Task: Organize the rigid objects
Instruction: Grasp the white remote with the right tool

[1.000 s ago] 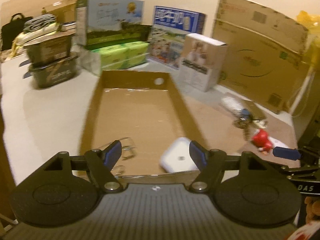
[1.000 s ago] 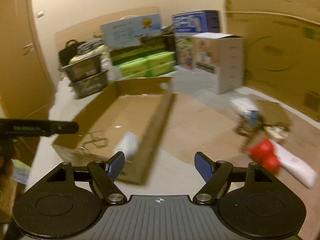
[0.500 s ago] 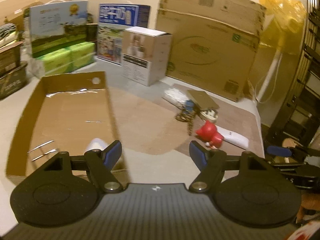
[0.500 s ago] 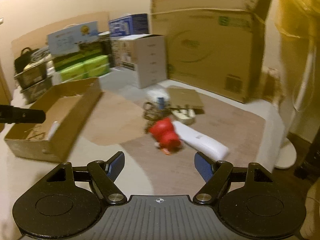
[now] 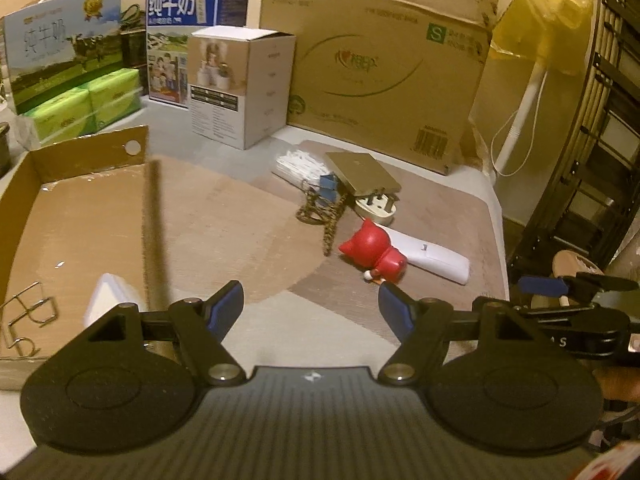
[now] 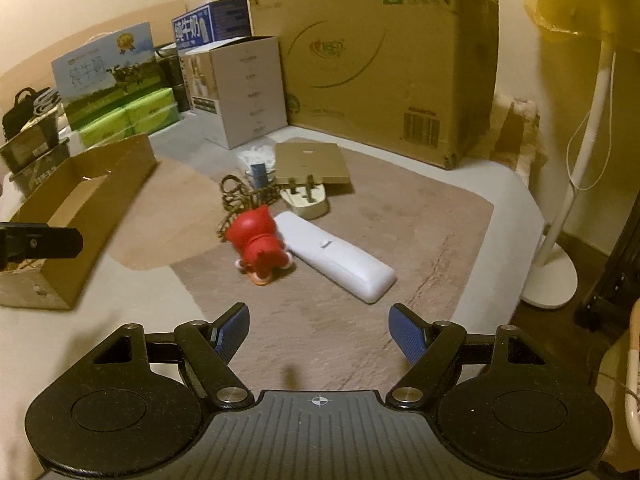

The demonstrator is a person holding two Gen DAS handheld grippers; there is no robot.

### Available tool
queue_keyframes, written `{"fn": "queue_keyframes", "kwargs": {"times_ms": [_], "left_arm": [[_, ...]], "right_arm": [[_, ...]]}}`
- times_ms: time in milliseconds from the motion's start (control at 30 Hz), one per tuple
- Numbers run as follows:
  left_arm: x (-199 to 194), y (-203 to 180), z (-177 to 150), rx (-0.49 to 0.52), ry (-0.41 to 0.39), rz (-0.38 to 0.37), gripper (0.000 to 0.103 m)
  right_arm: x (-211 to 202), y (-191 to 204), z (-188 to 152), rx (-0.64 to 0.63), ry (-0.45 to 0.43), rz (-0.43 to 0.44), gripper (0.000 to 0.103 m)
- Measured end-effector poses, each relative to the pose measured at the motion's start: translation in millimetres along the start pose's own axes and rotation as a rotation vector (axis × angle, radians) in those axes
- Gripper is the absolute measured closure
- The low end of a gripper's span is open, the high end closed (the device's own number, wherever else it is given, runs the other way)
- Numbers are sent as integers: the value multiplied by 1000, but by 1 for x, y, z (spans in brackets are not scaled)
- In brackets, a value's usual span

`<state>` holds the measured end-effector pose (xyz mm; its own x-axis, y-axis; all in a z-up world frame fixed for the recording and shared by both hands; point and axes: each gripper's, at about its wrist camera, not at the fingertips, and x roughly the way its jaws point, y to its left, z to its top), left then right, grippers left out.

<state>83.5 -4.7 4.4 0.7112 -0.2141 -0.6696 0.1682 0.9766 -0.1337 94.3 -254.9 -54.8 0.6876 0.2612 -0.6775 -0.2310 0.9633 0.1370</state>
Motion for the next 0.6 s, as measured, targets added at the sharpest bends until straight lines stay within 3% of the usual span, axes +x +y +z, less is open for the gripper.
{"fn": "queue_keyframes", "kwargs": {"times_ms": [267,600], "left_arm": [[24,-10,3,-6,30,-5,31],[58,-28,10,-33,43,-9,31]], "right_arm": [[17,-12,9,-71,27,-8,26],[54,-41,30,-189,35,65,27]]}}
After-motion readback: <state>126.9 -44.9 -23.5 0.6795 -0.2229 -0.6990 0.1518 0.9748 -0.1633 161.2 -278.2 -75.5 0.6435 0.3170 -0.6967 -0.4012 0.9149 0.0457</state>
